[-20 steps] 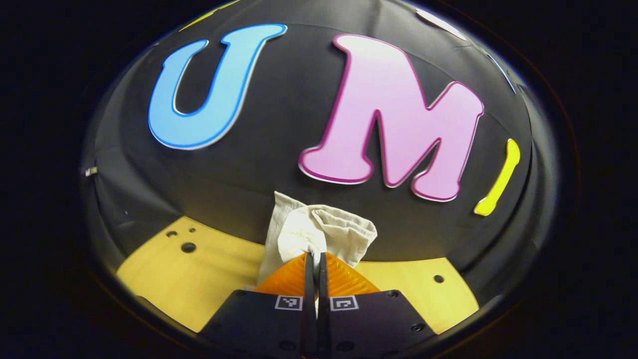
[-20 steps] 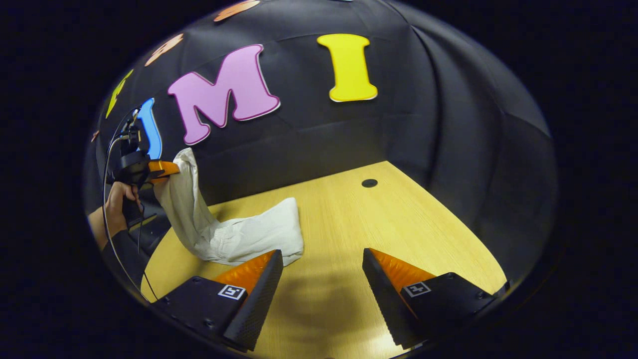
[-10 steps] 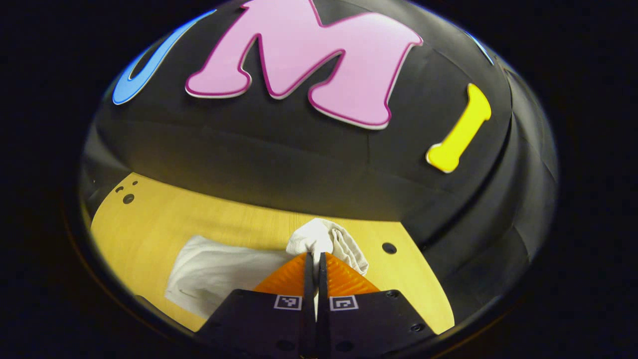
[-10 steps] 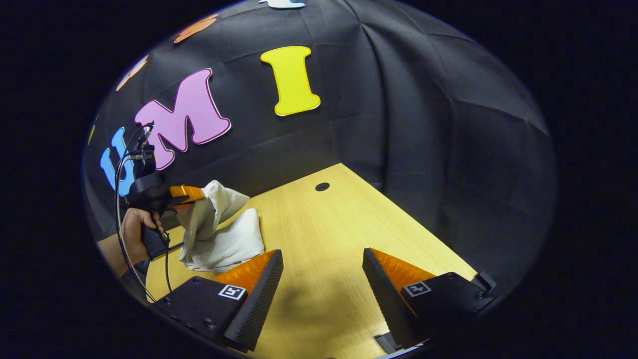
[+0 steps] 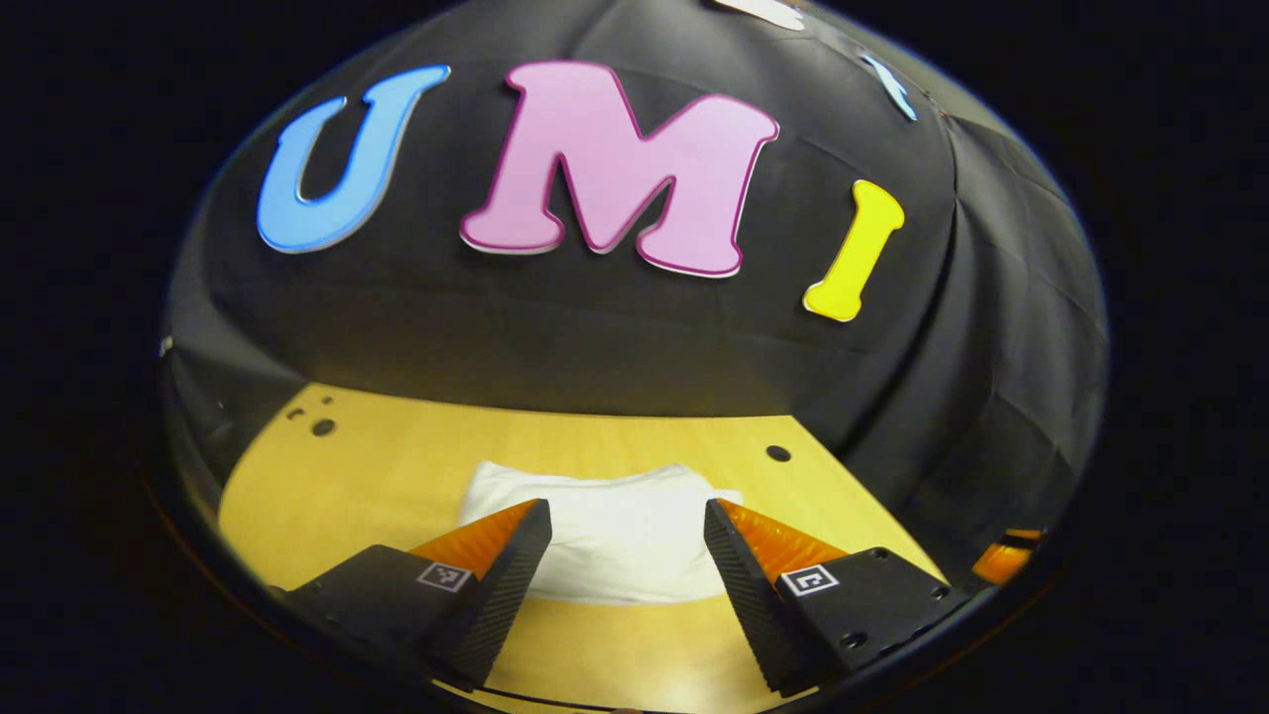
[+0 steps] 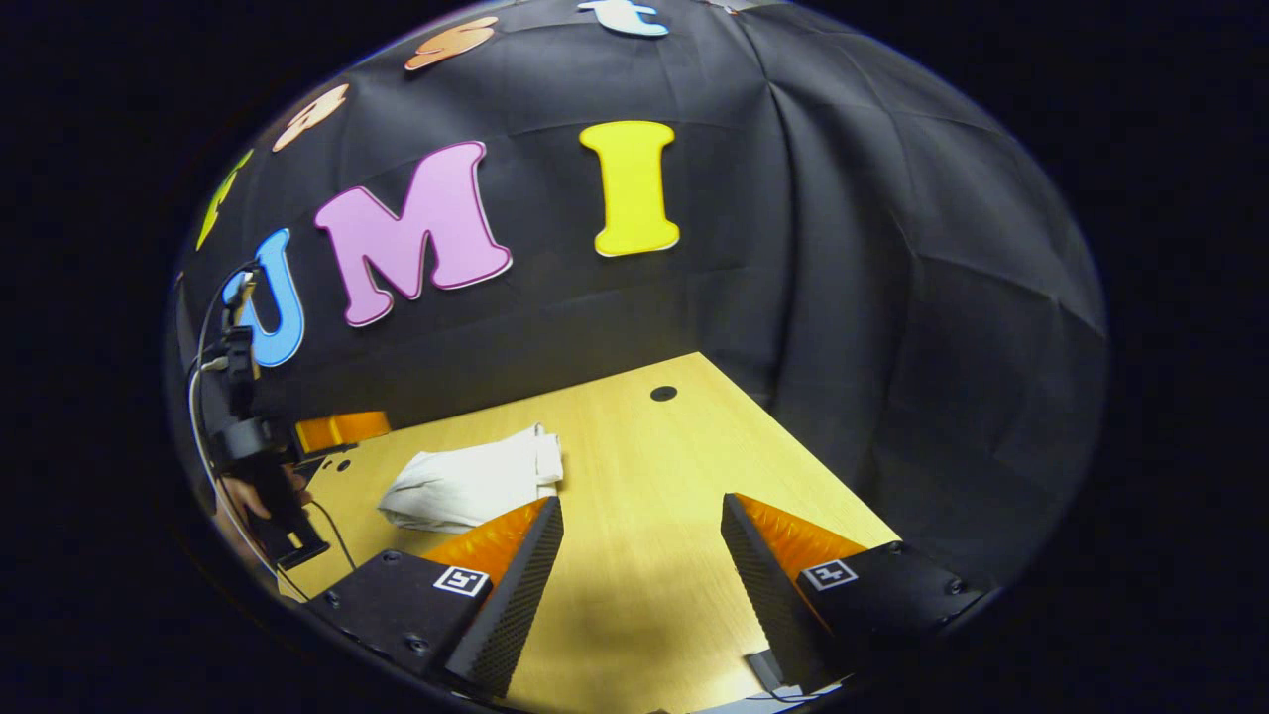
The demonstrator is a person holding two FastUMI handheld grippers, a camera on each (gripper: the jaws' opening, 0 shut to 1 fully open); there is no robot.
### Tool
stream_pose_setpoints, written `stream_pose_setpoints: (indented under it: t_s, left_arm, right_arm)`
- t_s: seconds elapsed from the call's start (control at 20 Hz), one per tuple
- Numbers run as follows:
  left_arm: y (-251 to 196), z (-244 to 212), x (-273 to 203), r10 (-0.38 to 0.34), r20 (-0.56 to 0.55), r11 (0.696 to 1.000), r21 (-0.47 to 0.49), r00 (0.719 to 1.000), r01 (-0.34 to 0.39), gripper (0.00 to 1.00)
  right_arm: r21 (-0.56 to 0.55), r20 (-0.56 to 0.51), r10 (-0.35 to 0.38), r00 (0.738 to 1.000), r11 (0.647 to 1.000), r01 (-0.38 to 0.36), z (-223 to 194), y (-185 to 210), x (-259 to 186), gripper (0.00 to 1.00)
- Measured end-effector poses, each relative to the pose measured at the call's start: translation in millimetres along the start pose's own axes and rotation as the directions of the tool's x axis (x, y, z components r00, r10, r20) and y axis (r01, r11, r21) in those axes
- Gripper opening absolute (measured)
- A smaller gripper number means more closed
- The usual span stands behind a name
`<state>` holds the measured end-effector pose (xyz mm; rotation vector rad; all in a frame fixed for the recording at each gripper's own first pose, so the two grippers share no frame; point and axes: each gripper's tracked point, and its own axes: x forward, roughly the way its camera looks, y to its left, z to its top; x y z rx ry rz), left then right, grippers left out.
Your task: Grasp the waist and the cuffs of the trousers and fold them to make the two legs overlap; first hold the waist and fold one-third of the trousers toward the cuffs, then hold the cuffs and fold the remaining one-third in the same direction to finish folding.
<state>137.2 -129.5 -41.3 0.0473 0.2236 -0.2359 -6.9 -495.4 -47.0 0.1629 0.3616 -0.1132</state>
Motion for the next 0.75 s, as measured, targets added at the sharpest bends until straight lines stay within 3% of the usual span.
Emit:
stream_pose_setpoints:
  t_s: [0.05,0.1,0.3,0.45,0.5,0.75]
  left_arm:
    - [18,2,-34,0.022,0.017,0.998,0.053,1.0,-0.023,0.97]
    - [30,5,-58,0.038,0.034,0.996,0.077,0.999,-0.04,0.97]
    - [65,8,-168,0.065,0.093,0.996,0.053,0.994,-0.07,0.97]
    - [98,-7,-233,0.142,0.151,0.986,0.07,0.978,-0.153,0.97]
    - [103,-10,-245,0.154,0.18,0.983,0.073,0.972,-0.169,0.97]
    - [106,-21,-269,0.146,0.195,0.986,0.045,0.97,-0.158,0.97]
  right_arm:
    - [-0.021,-0.02,0.007,1.0,1.0,-0.008,-2,11,-12,0.98]
    - [-0.032,-0.021,0.013,1.0,0.999,-0.014,1,22,-23,0.98]
    - [-0.079,0.027,0.065,0.998,0.995,-0.062,13,77,-62,0.98]
    - [-0.155,0.098,0.152,0.984,0.978,-0.136,18,131,-98,0.98]
    - [-0.225,0.077,0.179,0.981,0.961,-0.158,10,151,-100,0.98]
    - [-0.296,0.092,0.232,0.968,0.935,-0.196,17,188,-124,0.99]
